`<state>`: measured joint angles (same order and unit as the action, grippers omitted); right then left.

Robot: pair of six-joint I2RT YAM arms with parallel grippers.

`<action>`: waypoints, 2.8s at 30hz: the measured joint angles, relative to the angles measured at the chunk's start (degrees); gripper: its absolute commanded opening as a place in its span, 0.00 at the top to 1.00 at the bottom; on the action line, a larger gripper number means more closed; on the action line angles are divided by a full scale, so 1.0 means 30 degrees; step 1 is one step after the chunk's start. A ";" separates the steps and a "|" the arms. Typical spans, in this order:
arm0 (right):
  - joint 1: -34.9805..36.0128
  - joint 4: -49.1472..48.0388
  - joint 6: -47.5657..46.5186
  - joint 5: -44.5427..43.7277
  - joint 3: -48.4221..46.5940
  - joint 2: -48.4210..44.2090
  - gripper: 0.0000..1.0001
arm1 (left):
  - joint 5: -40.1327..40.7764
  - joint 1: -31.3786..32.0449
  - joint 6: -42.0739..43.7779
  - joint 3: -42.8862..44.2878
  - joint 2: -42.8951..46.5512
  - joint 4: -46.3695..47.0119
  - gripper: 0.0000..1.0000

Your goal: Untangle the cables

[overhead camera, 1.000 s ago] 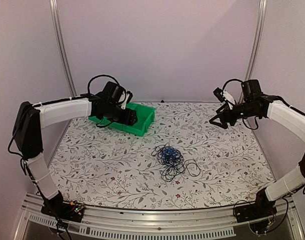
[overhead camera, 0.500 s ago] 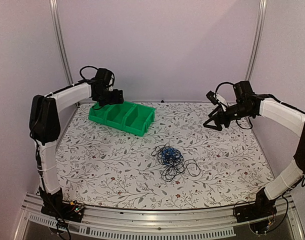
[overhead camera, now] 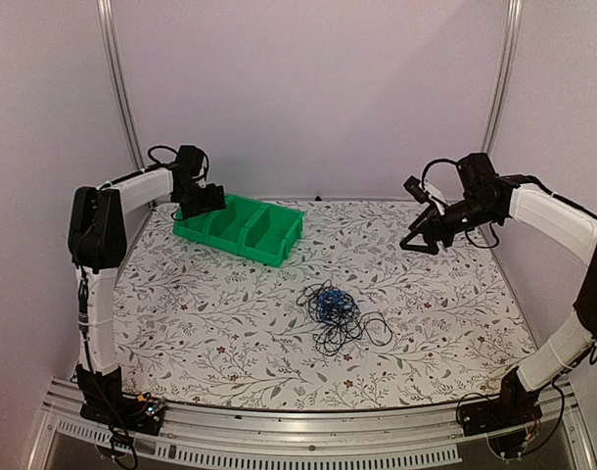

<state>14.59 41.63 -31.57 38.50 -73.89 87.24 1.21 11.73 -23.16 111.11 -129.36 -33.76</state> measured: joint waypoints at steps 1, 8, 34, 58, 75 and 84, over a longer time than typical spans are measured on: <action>0.0000 0.0146 -0.0066 0.0007 0.0000 0.0080 0.17 | -0.0248 0.0000 0.0000 -0.0160 0.0000 0.0029 0.16; 0.0000 0.0495 -0.0211 0.0066 -0.0036 0.0721 0.16 | -0.1647 0.0073 0.0299 -0.2142 0.0277 0.0452 0.19; 0.0117 0.0146 -0.0248 0.0474 0.0117 0.0721 0.25 | -0.0168 0.3220 0.1960 -0.9420 0.8663 0.2178 0.22; 0.4524 -0.2004 -0.1013 0.0809 0.0233 0.4962 0.56 | -0.5887 1.2152 0.1974 -1.3828 0.9610 0.6564 0.36; 0.5639 -0.2361 -0.0750 0.0772 -0.2186 0.8706 0.63 | -0.5493 1.2145 -0.0809 -1.5948 1.0010 0.8080 0.38; 0.5989 -0.2361 -0.0758 0.0758 -0.2528 0.9377 0.71 | -0.5246 1.2145 -0.1035 -1.6429 1.0513 0.8291 0.41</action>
<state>32.56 34.54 -33.85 40.77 -81.47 115.37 -14.52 48.16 -26.26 61.82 -97.82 -8.88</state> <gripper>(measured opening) 0.348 0.607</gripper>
